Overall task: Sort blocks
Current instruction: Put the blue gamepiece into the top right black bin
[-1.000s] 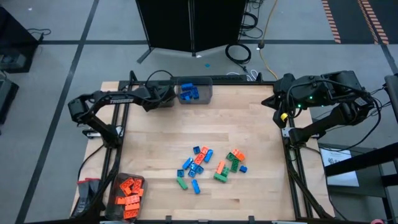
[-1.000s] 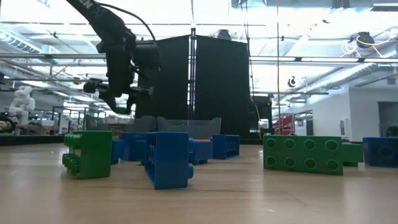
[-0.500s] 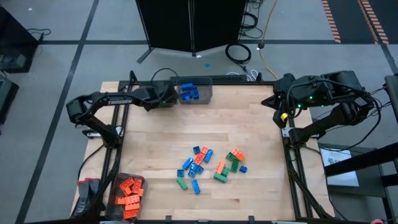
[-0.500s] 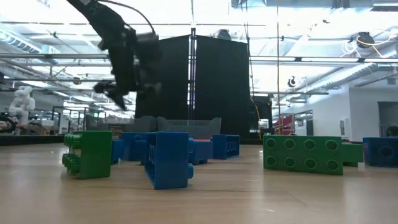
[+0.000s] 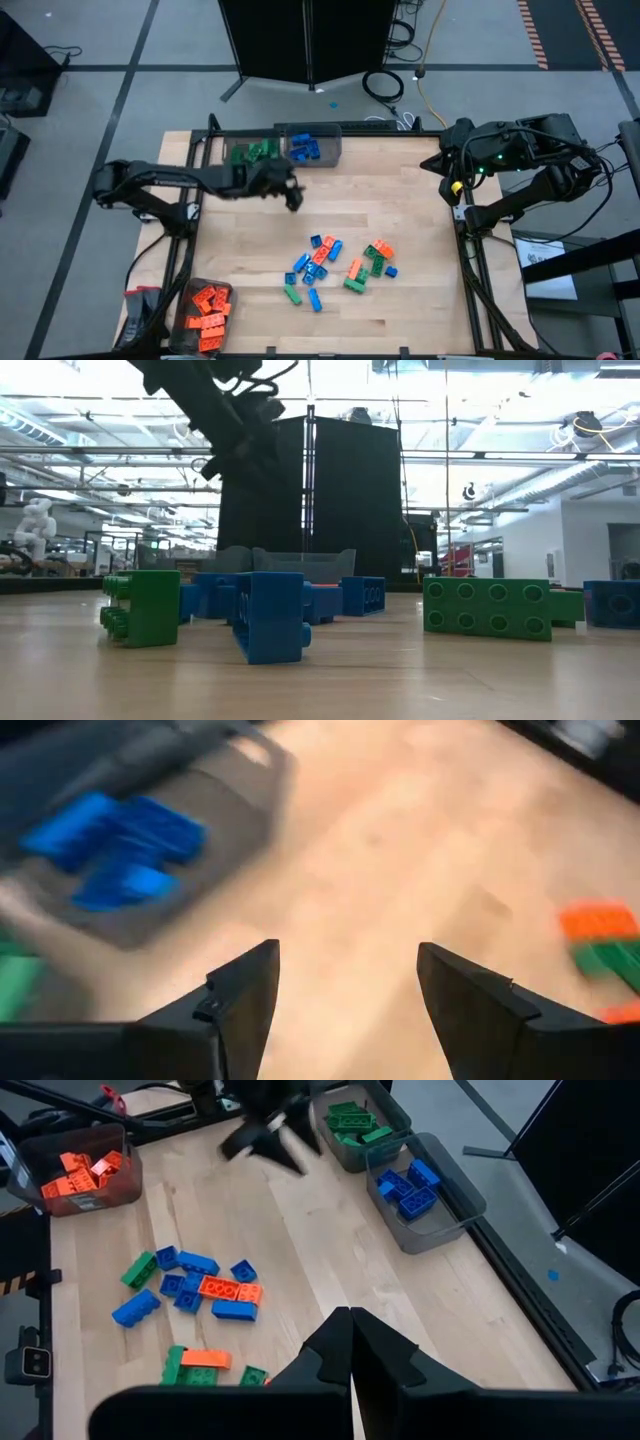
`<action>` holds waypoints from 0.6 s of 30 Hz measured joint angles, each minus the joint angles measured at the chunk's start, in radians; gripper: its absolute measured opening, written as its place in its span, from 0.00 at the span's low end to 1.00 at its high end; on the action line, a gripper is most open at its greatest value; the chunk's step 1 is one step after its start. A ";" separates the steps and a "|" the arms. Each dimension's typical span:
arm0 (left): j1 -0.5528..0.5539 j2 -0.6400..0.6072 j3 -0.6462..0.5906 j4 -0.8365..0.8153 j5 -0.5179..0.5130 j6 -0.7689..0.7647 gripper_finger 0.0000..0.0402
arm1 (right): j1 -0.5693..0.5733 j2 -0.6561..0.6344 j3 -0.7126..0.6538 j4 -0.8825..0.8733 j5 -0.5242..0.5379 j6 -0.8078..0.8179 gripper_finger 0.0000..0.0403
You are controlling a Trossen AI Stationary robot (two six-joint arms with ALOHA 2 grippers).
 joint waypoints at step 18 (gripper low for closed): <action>-0.293 0.284 -0.001 0.210 -0.038 0.148 0.59 | 0.000 0.000 0.000 0.018 0.000 0.025 0.00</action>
